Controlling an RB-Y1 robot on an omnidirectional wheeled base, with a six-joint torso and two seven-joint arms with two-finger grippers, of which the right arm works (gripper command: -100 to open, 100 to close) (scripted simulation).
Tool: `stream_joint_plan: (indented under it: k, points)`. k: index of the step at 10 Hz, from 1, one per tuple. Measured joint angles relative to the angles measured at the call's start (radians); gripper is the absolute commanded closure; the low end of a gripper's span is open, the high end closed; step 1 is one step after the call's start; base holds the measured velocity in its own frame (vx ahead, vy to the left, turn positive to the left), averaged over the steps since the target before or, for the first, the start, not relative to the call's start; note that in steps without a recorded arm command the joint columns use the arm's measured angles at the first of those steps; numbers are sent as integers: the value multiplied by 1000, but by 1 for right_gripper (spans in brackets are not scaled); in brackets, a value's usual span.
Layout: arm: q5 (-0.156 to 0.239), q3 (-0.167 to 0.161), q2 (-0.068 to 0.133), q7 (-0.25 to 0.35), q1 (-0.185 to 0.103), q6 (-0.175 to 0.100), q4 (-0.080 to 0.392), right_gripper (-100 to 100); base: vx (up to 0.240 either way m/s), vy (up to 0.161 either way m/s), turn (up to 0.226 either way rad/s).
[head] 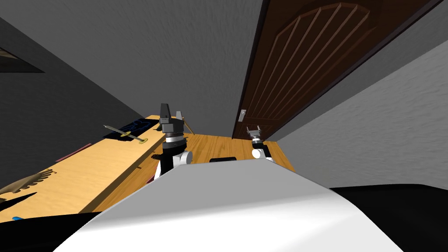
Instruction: Pull the door open
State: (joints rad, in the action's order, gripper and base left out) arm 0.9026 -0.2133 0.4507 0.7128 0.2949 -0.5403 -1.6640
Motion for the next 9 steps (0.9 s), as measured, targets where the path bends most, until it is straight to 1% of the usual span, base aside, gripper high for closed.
stream_joint_plan:
  k: [2, 4, 5, 6, 8, 9]
  points:
    - [32, -15, 18, 40, -16, -10, 38, -100, 91, 4, 22]
    - [66, -23, 33, 70, -26, -9, 59, -100, 99, 29, 16]
    - [81, -28, 37, 82, -31, -9, 70, -100, 99, 7, 18]
    - [98, -33, 44, 96, -35, -9, 81, -100, 111, 0, 22]
    - [125, -45, 62, 132, -45, -18, 109, -100, 118, 5, 23]
    - [145, -53, 72, 153, -49, -22, 125, -100, 128, 7, 20]
